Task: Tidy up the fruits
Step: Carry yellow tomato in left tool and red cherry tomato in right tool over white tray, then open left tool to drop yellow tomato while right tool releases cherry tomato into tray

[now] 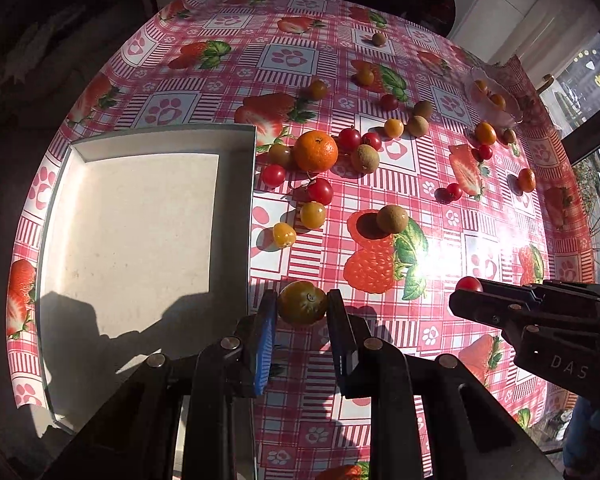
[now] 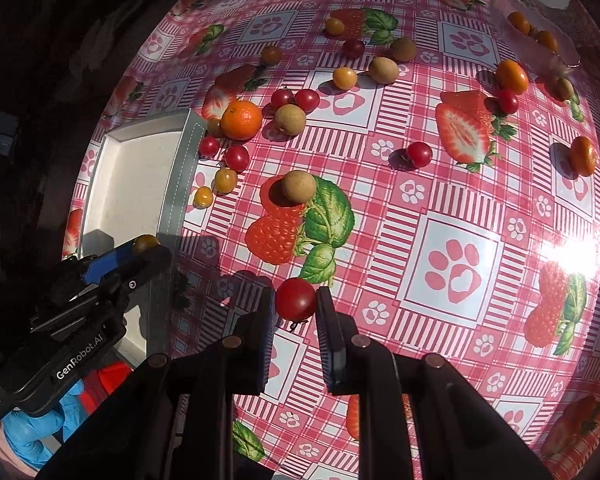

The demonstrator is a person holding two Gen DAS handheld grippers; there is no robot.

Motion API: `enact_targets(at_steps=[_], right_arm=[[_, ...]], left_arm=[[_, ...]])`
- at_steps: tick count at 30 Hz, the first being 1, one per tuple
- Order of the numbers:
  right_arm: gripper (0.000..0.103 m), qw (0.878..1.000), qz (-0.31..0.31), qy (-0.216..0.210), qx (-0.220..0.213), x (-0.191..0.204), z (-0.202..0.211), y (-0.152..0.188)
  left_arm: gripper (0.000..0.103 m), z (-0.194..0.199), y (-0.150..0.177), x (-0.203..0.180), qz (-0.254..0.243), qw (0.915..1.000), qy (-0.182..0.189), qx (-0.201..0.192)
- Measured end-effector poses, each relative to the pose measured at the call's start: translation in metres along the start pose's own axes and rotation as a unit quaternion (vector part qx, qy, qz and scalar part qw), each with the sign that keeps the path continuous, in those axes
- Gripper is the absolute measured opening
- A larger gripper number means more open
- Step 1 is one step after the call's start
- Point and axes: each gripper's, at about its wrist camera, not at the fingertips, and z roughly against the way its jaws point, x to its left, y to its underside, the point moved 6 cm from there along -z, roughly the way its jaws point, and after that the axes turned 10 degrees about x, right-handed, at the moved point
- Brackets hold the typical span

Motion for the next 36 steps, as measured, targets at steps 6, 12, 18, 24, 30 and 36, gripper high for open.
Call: enact_targets(at_steps=[6, 12, 18, 24, 30, 36], right_arm=[[0.021, 0.999, 0.051, -0.001, 0.006, 0.057, -0.008, -0.022], [0.021, 0.996, 0.09, -0.018, 0.023, 0.117, -0.031, -0.046], [0.021, 0.991, 0.127, -0.004, 0.036, 0.162, -0.057, -0.07], [0.021, 0.988, 0.14, 0.023, 0.053, 0.177, -0.085, -0.088], [0.023, 0.987, 0.136, 0.049, 0.074, 0.17, -0.107, -0.091], [0.026, 0.985, 0.143, 0.056, 0.08, 0.172, -0.115, -0.087]], left_arm=[[0.026, 0.005, 0.0, 0.059, 0.047, 0.9986, -0.02, -0.01], [0.026, -0.001, -0.005, 0.114, 0.072, 0.9962, -0.049, -0.004], [0.026, -0.015, -0.015, 0.147, 0.088, 0.9943, -0.061, 0.003], [0.026, -0.032, -0.022, 0.16, 0.093, 0.9935, -0.064, 0.017], [0.026, -0.044, -0.019, 0.164, 0.092, 0.9934, -0.062, 0.029], [0.051, -0.045, -0.016, 0.162, 0.088, 0.9938, -0.057, 0.037]])
